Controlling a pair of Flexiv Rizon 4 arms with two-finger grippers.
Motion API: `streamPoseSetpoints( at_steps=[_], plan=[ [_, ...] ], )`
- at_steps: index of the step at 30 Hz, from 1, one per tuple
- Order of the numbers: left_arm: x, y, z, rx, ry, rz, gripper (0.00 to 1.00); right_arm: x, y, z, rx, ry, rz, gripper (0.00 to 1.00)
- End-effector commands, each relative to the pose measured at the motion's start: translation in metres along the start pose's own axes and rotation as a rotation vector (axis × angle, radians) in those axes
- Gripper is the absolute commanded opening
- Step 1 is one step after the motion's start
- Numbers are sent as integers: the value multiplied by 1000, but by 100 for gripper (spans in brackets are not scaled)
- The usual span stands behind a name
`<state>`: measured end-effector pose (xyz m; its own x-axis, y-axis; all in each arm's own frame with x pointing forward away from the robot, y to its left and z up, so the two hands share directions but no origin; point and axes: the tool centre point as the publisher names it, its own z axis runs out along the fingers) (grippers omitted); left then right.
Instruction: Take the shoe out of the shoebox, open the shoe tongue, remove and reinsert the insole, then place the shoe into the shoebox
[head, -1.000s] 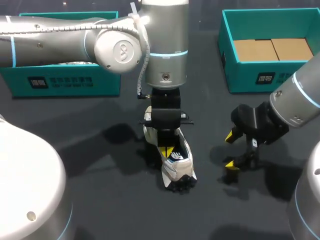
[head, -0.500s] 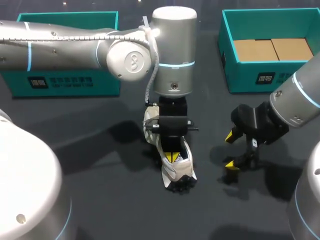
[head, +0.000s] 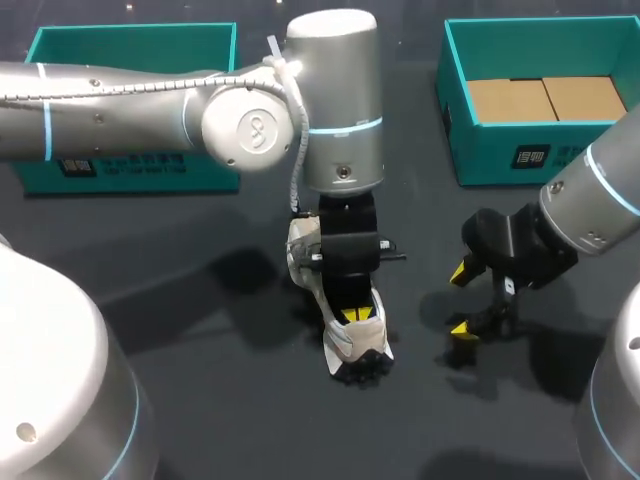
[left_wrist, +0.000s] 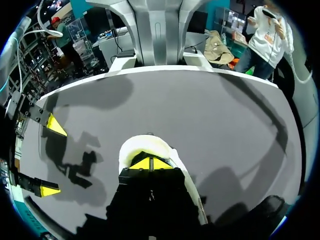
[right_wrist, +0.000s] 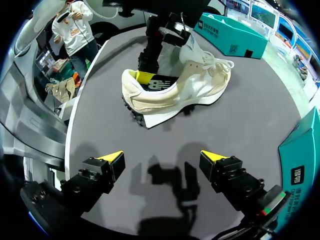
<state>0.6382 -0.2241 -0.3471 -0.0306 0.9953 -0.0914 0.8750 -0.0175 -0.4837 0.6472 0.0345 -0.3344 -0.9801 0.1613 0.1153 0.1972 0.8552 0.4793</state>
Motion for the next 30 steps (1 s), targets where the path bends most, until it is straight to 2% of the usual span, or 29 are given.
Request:
streamPoseSetpoints(
  at_steps=[1, 5, 8, 12, 14, 18, 23, 27, 30],
  plan=[
    [-5, 7, 25, -3, 1, -18, 0, 1, 0, 0, 1, -3, 0, 100],
    [1, 16, 29, -23, 14, -36, 0, 1, 0, 0, 1, -3, 0, 100],
    [6, 19, 23, -33, 4, -44, 0, 1, 0, 0, 1, -3, 0, 100],
    [5, 10, 4, -55, -52, -11, 0, 1, 0, 0, 1, -3, 0, 100],
    [1, 4, 2, -72, -79, 8, 0, 1, 0, 0, 1, -3, 0, 100],
    [-8, -1, 19, -106, -98, 22, 0, 1, 0, 0, 1, -3, 0, 100],
    [-15, 7, 46, -163, -70, 7, 0, 1, 0, 0, 1, -3, 0, 100],
    [-8, 17, 52, -200, -39, -32, 0, 1, 0, 0, 1, -3, 0, 100],
    [2, 26, 49, -219, -23, -63, 0, 1, 0, 0, 1, -3, 0, 100]
  ],
)
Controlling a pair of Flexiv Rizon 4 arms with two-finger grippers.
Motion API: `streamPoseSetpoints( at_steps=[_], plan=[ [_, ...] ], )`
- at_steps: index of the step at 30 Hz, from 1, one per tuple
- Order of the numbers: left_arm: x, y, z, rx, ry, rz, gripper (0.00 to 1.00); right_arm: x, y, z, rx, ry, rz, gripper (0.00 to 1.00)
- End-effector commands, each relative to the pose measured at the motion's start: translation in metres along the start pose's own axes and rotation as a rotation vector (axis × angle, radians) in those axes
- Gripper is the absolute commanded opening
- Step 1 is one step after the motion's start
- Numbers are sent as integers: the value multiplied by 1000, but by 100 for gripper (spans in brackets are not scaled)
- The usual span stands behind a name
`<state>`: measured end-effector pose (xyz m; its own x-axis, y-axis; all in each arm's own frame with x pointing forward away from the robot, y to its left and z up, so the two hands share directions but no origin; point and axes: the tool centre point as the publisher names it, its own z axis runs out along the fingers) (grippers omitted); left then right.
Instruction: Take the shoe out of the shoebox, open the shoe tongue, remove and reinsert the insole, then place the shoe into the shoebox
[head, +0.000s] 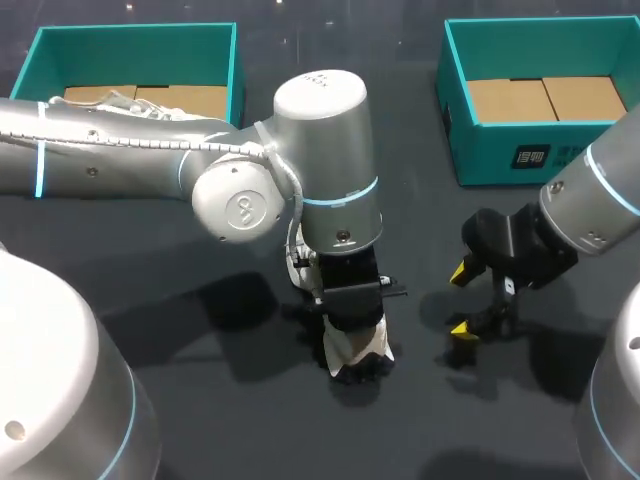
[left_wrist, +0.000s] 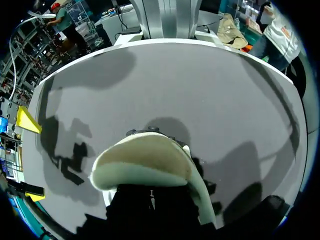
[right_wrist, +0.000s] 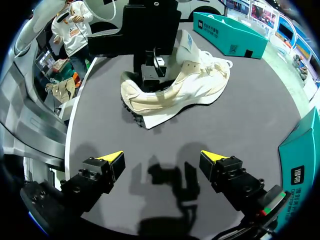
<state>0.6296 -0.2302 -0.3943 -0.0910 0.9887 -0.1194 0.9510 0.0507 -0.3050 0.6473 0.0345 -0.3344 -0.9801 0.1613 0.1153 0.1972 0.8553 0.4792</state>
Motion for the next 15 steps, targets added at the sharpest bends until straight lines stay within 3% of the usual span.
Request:
streamPoseSetpoints(
  at_steps=[1, 9, 15],
  plan=[
    [6, 13, 2, -19, 29, -21, 0, 1, 0, 0, 1, -3, 0, 100],
    [4, 10, -27, -61, -17, -10, 0, 1, 0, 0, 1, -3, 0, 100],
    [2, 11, 1, -100, 34, -19, 0, 1, 0, 0, 1, -3, 0, 100]
  ],
)
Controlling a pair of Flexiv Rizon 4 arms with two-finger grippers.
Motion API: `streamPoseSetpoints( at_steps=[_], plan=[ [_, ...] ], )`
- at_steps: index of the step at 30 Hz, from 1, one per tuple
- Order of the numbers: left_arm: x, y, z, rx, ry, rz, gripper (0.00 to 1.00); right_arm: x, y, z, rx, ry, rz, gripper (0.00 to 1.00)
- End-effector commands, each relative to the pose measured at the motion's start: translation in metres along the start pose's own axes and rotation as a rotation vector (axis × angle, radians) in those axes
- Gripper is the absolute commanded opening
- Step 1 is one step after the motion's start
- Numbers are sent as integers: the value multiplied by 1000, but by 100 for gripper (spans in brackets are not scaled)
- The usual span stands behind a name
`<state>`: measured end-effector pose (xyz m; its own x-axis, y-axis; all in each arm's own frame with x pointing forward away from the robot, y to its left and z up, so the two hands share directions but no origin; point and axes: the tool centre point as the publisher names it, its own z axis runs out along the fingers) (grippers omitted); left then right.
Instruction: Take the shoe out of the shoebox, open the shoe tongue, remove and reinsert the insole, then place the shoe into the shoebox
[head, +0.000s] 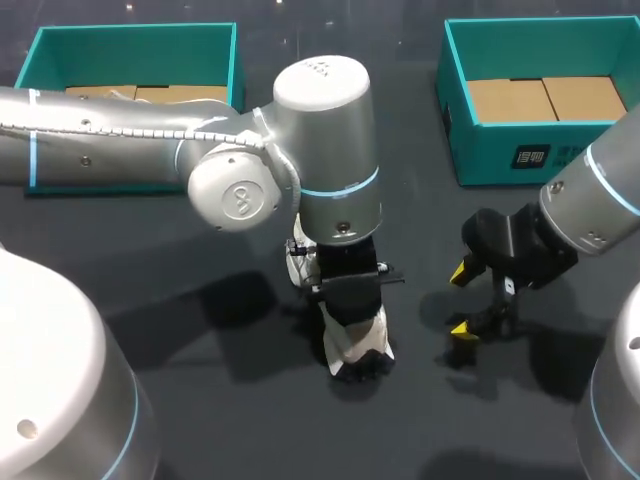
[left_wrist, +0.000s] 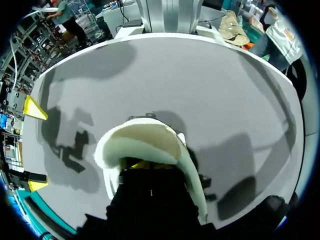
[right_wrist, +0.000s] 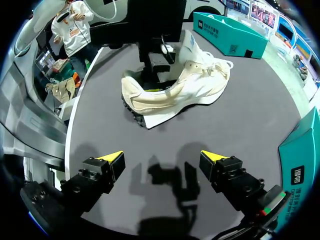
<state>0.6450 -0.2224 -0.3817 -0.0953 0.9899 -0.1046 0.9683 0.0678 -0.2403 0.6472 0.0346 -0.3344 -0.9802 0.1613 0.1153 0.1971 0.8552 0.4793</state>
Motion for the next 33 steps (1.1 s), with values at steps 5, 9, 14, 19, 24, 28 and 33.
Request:
streamPoseSetpoints(
  at_steps=[5, 9, 14, 19, 24, 28, 33],
  plan=[
    [2, 9, 23, -55, 52, -31, 0, 1, 0, 0, 1, -3, 0, 100],
    [6, 12, 1, -70, 38, -23, 0, 1, 0, 0, 1, -3, 0, 100],
    [6, 5, -35, -98, 18, 11, 0, 1, 0, 0, 1, -3, 0, 100],
    [2, 3, -48, -168, 53, 23, 0, 1, 0, 0, 1, -3, 0, 100],
    [-6, 13, -48, -205, 85, 2, 0, 1, 0, 0, 1, -3, 0, 100],
    [-5, 19, -51, -223, 94, -61, 0, 1, 0, 0, 1, -3, 0, 100],
    [-3, 27, -51, -228, 102, -143, 11, 1, 0, 0, 1, -3, 0, 100]
  ],
)
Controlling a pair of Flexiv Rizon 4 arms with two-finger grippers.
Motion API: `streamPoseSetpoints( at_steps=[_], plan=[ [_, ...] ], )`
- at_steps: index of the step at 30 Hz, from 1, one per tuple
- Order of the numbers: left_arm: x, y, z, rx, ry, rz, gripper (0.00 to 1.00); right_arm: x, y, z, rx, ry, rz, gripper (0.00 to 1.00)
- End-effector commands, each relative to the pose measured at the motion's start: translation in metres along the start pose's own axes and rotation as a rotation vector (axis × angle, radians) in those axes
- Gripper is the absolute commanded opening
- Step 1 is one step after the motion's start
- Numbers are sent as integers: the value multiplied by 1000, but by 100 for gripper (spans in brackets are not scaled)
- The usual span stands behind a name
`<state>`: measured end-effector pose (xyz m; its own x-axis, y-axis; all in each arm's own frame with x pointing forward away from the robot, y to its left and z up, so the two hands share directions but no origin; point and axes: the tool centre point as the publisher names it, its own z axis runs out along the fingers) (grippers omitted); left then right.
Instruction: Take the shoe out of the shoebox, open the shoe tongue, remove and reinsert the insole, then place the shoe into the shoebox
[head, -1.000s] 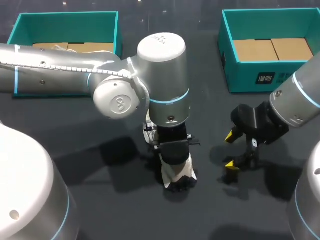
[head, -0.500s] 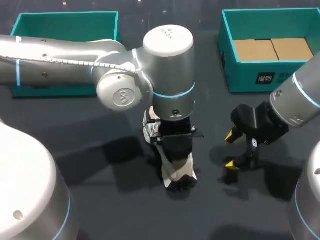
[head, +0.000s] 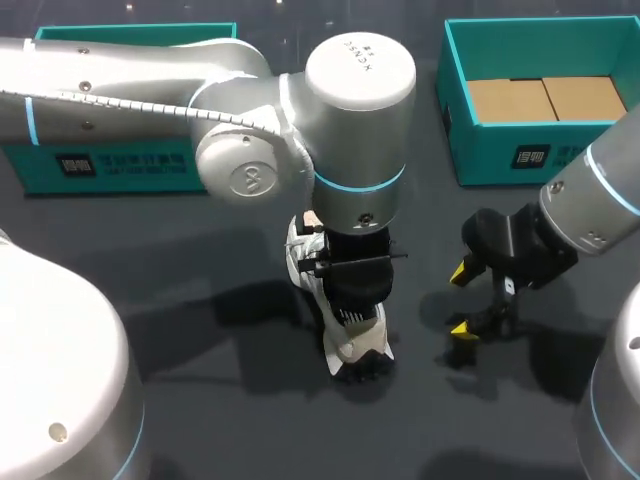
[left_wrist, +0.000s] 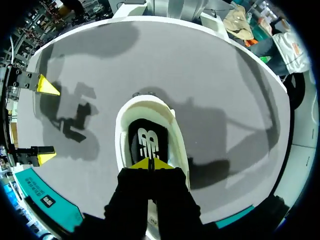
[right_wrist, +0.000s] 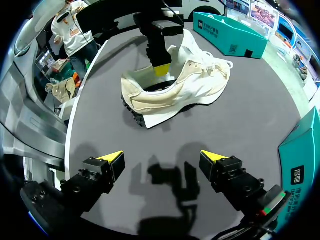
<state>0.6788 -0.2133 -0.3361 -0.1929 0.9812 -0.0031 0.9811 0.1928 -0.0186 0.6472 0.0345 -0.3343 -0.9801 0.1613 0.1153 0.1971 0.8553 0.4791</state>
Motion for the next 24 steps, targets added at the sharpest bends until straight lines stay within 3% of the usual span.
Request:
streamPoseSetpoints(
  at_steps=[1, 15, 24],
  plan=[
    [-4, 5, 3, 0, 19, -46, 12, 1, 0, 0, 1, -3, 0, 100],
    [6, 8, 6, 1, 41, -121, 38, 1, 0, 0, 1, -3, 0, 100],
    [14, 8, 6, -6, 32, -143, 47, 1, 0, 0, 1, -3, 0, 100]
  ],
)
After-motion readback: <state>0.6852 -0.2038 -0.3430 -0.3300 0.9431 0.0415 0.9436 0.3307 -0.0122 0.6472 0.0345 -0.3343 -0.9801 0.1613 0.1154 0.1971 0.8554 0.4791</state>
